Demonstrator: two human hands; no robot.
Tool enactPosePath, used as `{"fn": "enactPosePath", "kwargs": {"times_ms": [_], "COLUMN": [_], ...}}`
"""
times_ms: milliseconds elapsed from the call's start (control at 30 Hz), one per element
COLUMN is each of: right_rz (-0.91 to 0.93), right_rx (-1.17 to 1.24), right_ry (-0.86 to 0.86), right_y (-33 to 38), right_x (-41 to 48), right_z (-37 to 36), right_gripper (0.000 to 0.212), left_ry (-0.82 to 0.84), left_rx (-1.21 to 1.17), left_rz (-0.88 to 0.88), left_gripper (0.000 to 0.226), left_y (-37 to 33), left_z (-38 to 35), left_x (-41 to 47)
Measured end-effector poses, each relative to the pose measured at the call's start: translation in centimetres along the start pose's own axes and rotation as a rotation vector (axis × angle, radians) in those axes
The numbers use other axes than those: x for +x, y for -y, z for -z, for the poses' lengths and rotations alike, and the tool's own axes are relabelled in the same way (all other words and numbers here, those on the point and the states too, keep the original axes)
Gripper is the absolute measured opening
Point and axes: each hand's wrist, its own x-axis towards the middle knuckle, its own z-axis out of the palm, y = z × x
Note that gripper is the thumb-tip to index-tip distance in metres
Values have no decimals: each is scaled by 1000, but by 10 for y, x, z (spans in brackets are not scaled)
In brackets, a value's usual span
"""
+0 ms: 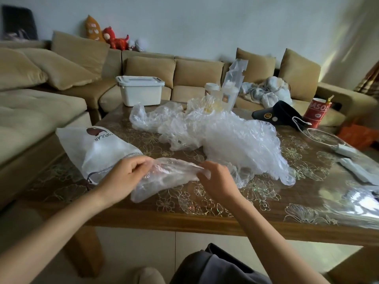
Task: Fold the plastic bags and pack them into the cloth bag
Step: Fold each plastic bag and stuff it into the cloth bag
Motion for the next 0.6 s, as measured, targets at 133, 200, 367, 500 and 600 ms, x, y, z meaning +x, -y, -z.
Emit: {"fn": "enactPosePath", "kwargs": {"times_ms": [133, 200, 367, 500, 600], "right_rz": [4, 141, 523, 538, 284], "right_rx": [-8, -38, -204, -204, -21], "right_ry": [-125, -262, -283, 27, 227], "right_y": [5, 7, -13, -39, -50], "right_x": [22, 28, 6, -19, -28], "right_z": [10, 19, 12, -17, -22], "right_gripper": [13, 9, 20, 12, 27], "left_ry": [-66, -159, -150, 57, 127], "left_rx": [125, 187, 337, 396, 401], "left_rz": [-24, -99, -292, -127, -43], "left_gripper": [18, 19, 25, 32, 24], "left_y": [-6, -13, 12, 58, 67], "left_z": [29, 36, 23, -3, -15], "left_x": [29, 36, 14, -14, -23]}}
